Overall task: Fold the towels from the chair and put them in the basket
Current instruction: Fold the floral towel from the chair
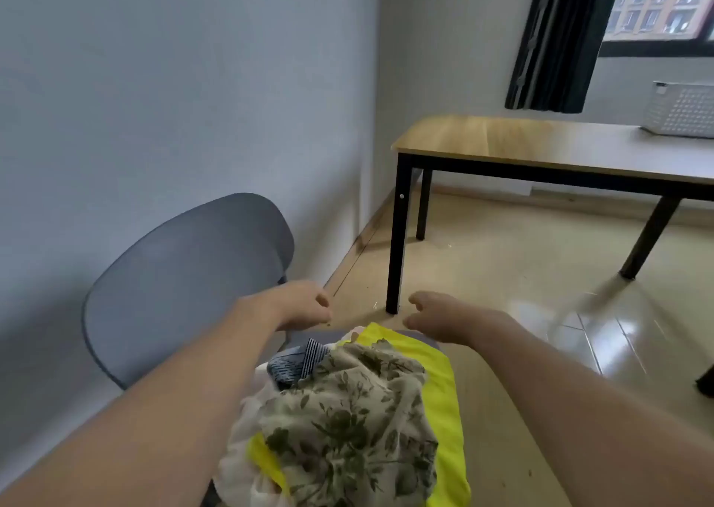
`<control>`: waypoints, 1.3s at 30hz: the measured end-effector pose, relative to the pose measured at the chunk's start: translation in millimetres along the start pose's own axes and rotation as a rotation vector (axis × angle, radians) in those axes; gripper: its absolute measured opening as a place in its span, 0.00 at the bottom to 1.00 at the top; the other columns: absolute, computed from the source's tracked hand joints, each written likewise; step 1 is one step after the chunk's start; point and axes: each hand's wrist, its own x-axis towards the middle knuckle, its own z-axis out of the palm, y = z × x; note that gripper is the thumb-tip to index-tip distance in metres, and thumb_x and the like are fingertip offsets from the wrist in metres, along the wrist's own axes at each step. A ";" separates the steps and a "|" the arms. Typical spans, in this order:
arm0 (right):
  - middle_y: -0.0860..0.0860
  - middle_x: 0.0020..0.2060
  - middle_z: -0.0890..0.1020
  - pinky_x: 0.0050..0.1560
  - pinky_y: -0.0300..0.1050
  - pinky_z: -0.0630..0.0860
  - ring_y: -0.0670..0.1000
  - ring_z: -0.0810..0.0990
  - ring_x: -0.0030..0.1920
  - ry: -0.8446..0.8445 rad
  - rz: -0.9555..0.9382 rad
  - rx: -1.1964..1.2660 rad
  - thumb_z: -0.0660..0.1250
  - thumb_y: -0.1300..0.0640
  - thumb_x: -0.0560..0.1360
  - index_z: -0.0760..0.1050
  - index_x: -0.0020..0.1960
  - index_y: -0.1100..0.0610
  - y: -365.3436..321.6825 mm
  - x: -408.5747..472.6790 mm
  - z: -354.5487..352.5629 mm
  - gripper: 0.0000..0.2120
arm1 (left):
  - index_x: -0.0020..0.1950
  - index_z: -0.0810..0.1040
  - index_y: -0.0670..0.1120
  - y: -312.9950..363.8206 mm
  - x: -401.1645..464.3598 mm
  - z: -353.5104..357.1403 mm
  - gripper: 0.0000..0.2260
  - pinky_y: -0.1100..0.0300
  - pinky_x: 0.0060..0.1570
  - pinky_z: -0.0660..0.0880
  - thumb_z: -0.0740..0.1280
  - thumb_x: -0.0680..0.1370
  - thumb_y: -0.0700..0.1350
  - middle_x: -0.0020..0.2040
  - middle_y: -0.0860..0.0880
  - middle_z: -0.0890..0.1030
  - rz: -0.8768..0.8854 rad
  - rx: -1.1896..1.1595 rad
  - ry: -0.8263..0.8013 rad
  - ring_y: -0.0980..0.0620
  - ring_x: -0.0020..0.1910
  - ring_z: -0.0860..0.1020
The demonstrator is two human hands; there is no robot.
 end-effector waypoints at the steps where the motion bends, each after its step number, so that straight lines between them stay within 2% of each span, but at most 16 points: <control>1: 0.56 0.71 0.69 0.67 0.48 0.67 0.57 0.68 0.69 -0.018 0.013 0.014 0.59 0.52 0.77 0.64 0.73 0.57 1.5 2.8 12.0 0.25 | 0.63 0.78 0.46 -3.8 2.2 12.0 0.15 0.56 0.62 0.72 0.64 0.78 0.47 0.63 0.47 0.78 -0.010 -0.016 -0.039 0.49 0.60 0.76; 5: 0.57 0.69 0.71 0.64 0.47 0.69 0.57 0.71 0.67 -0.035 0.024 0.024 0.59 0.52 0.78 0.67 0.70 0.58 9.6 20.5 59.8 0.23 | 0.63 0.77 0.47 -22.8 18.2 65.4 0.14 0.56 0.59 0.73 0.64 0.78 0.48 0.60 0.48 0.79 -0.027 -0.145 -0.079 0.50 0.57 0.77; 8: 0.58 0.62 0.77 0.62 0.50 0.73 0.59 0.75 0.60 -0.006 0.070 0.051 0.57 0.48 0.77 0.73 0.64 0.59 15.8 37.1 85.7 0.21 | 0.58 0.76 0.49 -34.6 35.5 93.3 0.13 0.54 0.54 0.75 0.64 0.77 0.52 0.53 0.50 0.79 -0.064 -0.185 -0.051 0.50 0.53 0.78; 11: 0.58 0.58 0.78 0.58 0.47 0.73 0.59 0.76 0.59 0.017 0.116 0.218 0.56 0.50 0.80 0.75 0.62 0.61 14.2 56.0 97.4 0.19 | 0.49 0.77 0.50 -43.3 48.9 111.7 0.11 0.56 0.48 0.76 0.64 0.74 0.55 0.47 0.53 0.80 -0.081 -0.215 -0.031 0.51 0.48 0.78; 15: 0.59 0.59 0.78 0.55 0.46 0.71 0.60 0.76 0.60 0.000 0.186 0.269 0.57 0.46 0.80 0.74 0.63 0.61 10.3 81.6 107.8 0.22 | 0.51 0.76 0.52 -47.3 56.6 123.2 0.07 0.51 0.54 0.77 0.67 0.74 0.48 0.47 0.52 0.79 -0.114 -0.290 0.062 0.51 0.48 0.77; 18: 0.54 0.46 0.79 0.59 0.52 0.74 0.60 0.79 0.55 0.031 0.247 0.256 0.65 0.44 0.71 0.76 0.45 0.54 16.0 91.7 116.5 0.13 | 0.52 0.75 0.52 -47.9 52.9 127.9 0.07 0.52 0.52 0.78 0.68 0.75 0.45 0.47 0.52 0.78 -0.095 -0.338 0.135 0.51 0.48 0.77; 19: 0.53 0.41 0.77 0.55 0.51 0.75 0.59 0.79 0.52 0.073 0.252 0.268 0.66 0.46 0.70 0.74 0.41 0.54 16.7 91.1 116.0 0.11 | 0.53 0.74 0.52 -47.9 49.3 128.7 0.08 0.52 0.51 0.78 0.68 0.75 0.45 0.48 0.51 0.78 -0.088 -0.337 0.157 0.51 0.48 0.77; 22: 0.52 0.40 0.76 0.48 0.46 0.72 0.57 0.77 0.47 0.204 0.189 0.326 0.65 0.53 0.74 0.76 0.44 0.55 14.4 77.3 104.4 0.05 | 0.55 0.74 0.52 -48.7 35.5 125.9 0.09 0.51 0.50 0.79 0.69 0.76 0.46 0.46 0.50 0.79 -0.087 -0.322 0.238 0.50 0.47 0.79; 24: 0.52 0.38 0.76 0.43 0.44 0.71 0.55 0.76 0.44 0.271 0.139 0.484 0.65 0.55 0.75 0.74 0.40 0.53 13.0 62.2 90.8 0.05 | 0.51 0.77 0.51 -46.6 23.0 116.3 0.04 0.55 0.49 0.79 0.68 0.77 0.47 0.46 0.51 0.80 -0.065 -0.363 0.248 0.53 0.46 0.78; 26: 0.52 0.35 0.76 0.40 0.46 0.72 0.54 0.75 0.40 0.345 0.112 0.677 0.65 0.58 0.74 0.74 0.39 0.55 8.3 41.3 69.5 0.06 | 0.50 0.78 0.48 -37.2 3.8 100.6 0.05 0.61 0.45 0.76 0.64 0.80 0.48 0.46 0.49 0.79 -0.009 -0.433 0.198 0.53 0.46 0.77; 29: 0.54 0.35 0.75 0.38 0.45 0.71 0.53 0.73 0.39 0.433 0.052 0.822 0.62 0.60 0.76 0.76 0.42 0.61 -3.2 1.9 31.2 0.07 | 0.49 0.76 0.46 -16.9 -26.9 75.6 0.12 0.56 0.44 0.75 0.58 0.82 0.51 0.44 0.46 0.79 0.040 -0.481 0.210 0.49 0.45 0.77; 32: 0.55 0.35 0.76 0.39 0.47 0.73 0.53 0.75 0.39 0.503 0.010 0.877 0.59 0.62 0.77 0.77 0.43 0.64 -9.3 -34.1 -3.9 0.10 | 0.47 0.76 0.45 6.8 -56.5 50.8 0.15 0.52 0.43 0.74 0.57 0.82 0.55 0.41 0.45 0.78 0.092 -0.489 0.297 0.47 0.42 0.77; 34: 0.56 0.37 0.76 0.45 0.49 0.75 0.55 0.76 0.42 0.547 0.022 0.901 0.56 0.64 0.77 0.77 0.44 0.63 -7.3 -51.9 -22.3 0.11 | 0.46 0.78 0.46 21.3 -76.4 31.5 0.17 0.55 0.39 0.76 0.61 0.79 0.58 0.40 0.46 0.80 0.133 -0.504 0.242 0.50 0.39 0.79; 36: 0.54 0.38 0.76 0.48 0.48 0.76 0.54 0.76 0.44 0.615 0.067 0.928 0.54 0.64 0.78 0.76 0.45 0.60 -4.6 -66.4 -38.9 0.12 | 0.42 0.80 0.47 29.6 -94.8 11.0 0.14 0.62 0.30 0.75 0.67 0.77 0.57 0.36 0.49 0.82 0.135 -0.540 0.078 0.53 0.32 0.79; 37: 0.53 0.37 0.75 0.45 0.46 0.75 0.52 0.75 0.43 0.657 0.097 0.949 0.53 0.64 0.79 0.76 0.44 0.59 -2.4 -72.9 -46.5 0.13 | 0.42 0.81 0.47 31.5 -102.7 1.3 0.12 0.62 0.30 0.75 0.69 0.76 0.55 0.37 0.48 0.84 0.135 -0.562 -0.025 0.53 0.32 0.80; 39: 0.52 0.36 0.74 0.38 0.42 0.71 0.51 0.73 0.40 0.732 0.136 0.988 0.53 0.64 0.79 0.76 0.43 0.58 2.2 -86.6 -61.3 0.13 | 0.47 0.83 0.44 34.5 -115.4 -15.0 0.09 0.59 0.39 0.79 0.71 0.75 0.50 0.43 0.45 0.85 0.143 -0.607 -0.147 0.50 0.38 0.83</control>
